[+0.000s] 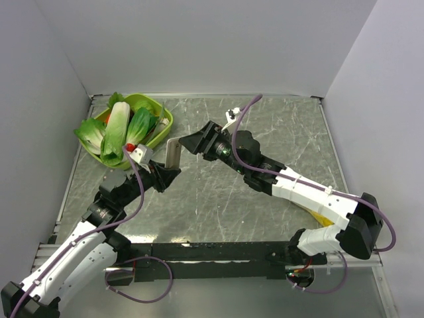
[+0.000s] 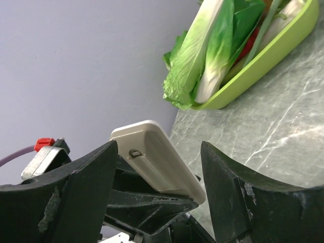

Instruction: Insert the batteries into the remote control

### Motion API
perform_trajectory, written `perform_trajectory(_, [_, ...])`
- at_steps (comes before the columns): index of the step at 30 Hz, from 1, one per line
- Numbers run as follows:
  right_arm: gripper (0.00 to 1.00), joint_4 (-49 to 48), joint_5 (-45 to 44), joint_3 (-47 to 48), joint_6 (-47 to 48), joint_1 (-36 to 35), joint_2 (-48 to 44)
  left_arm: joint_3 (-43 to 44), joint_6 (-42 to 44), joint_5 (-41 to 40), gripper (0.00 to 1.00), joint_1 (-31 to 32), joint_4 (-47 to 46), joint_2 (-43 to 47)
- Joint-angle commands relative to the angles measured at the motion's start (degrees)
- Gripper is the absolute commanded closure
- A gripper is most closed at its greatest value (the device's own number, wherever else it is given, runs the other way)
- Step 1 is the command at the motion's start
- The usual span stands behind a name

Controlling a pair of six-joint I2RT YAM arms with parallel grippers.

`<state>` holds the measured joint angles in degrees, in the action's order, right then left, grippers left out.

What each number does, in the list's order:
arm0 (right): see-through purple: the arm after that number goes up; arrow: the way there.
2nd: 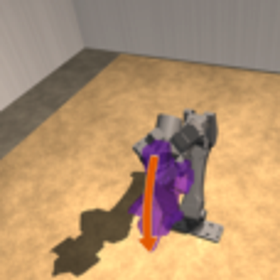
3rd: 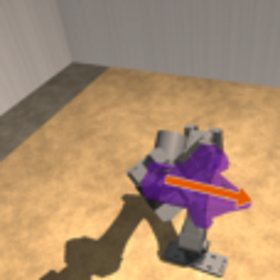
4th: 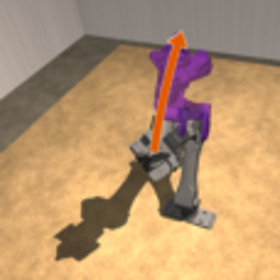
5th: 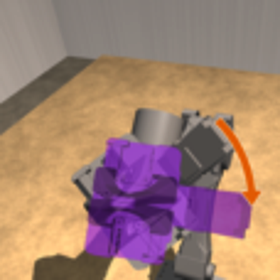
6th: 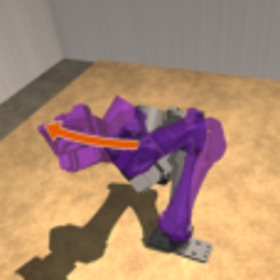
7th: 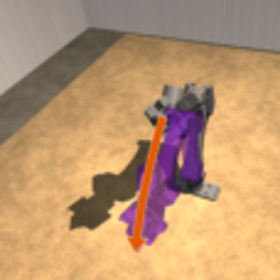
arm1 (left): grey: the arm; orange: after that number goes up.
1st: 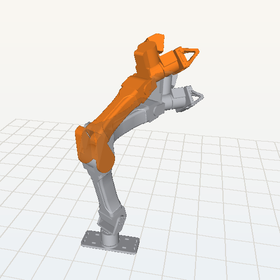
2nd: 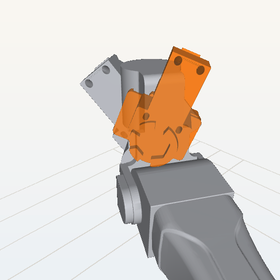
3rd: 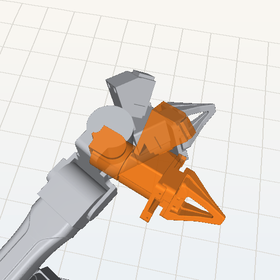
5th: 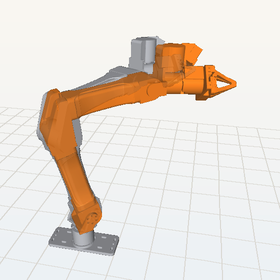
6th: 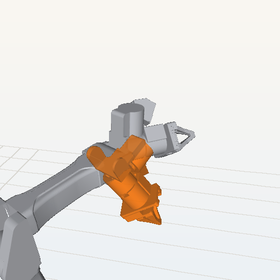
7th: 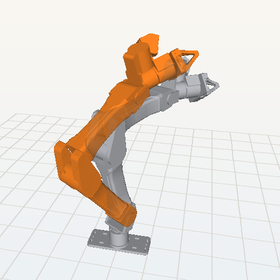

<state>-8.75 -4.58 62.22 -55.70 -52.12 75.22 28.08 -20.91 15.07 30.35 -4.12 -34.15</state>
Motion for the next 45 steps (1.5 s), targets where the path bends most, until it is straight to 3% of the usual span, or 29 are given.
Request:
perform_trajectory(1, [0.27,-3.6,1.9,-0.3,-1.2,-0.1,0.8,0.4,-1.3,-0.6,0.98,0.0,-4.9,0.0])
perform_trajectory(23, [0.37,-5.7,2.6,-0.2,-2.1,-0.1,3.1,0.4,-2.4,0.8,0.98,0.0,-7.6,-1.4])
perform_trajectory(30, [0.38,-2.0,2.5,1.9,-2.6,-0.3,4.2,0.5,-1.3,1.3,0.98,0.4,-8.6,-1.6])
perform_trajectory(37, [0.46,-1.3,1.6,0.4,-5.0,0.2,3.8,0.0,-0.2,2.9,0.98,0.9,-9.9,-1.2])
perform_trajectory(45, [0.48,2.8,1.6,4.2,-5.7,0.8,4.1,1.8,3.9,0.6,0.98,3.5,-6.6,-2.1])
